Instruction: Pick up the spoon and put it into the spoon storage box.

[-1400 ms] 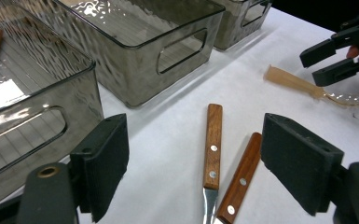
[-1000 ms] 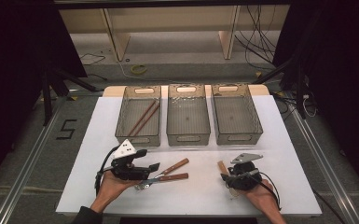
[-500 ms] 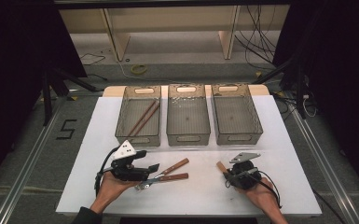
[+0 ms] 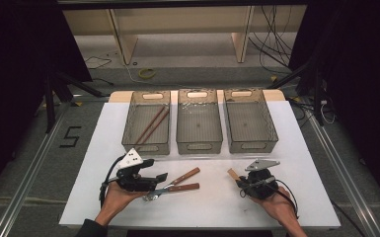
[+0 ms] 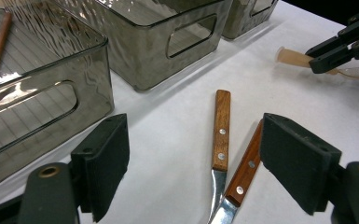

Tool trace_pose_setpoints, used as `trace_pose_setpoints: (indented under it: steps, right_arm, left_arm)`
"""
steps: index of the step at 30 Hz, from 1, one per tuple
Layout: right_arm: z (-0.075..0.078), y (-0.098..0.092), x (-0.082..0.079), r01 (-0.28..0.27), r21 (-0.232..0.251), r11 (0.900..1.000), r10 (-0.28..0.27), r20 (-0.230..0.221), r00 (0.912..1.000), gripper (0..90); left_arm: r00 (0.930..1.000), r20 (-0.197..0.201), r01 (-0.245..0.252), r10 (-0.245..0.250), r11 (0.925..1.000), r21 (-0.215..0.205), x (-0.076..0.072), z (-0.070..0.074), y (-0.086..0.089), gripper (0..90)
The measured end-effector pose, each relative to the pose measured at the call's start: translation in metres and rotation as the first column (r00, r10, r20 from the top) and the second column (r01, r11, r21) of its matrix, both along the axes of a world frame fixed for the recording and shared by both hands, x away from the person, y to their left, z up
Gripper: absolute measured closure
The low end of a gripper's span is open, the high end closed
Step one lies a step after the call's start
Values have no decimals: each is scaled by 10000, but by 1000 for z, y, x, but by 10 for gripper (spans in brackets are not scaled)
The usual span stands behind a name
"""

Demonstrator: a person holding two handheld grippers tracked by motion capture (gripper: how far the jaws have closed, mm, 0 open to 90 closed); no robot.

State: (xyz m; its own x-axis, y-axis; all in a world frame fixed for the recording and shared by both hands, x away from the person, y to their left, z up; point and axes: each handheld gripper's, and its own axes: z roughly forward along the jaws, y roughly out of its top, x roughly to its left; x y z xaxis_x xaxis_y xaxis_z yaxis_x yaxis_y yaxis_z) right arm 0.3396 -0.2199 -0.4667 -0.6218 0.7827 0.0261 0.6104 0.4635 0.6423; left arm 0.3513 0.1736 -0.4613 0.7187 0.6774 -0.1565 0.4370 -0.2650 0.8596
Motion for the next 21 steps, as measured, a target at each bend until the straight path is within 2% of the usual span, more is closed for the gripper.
trace_pose_setpoints:
  steps: [7,13,21]
  right_arm:
    - [14,-2,4,-3,592,9982,-13,276,9996,784]
    - [21,4,14,-71,735,9973,33,519,9986,784]
    - [32,20,33,-313,887,9956,241,808,9964,784]
  left_arm:
    - [9999,108,66,-64,9998,-164,-2,1,1,234]
    - [9996,226,157,-147,9989,-451,-4,1,3,224]
    - [9997,227,126,-115,9988,-475,-7,1,4,217]
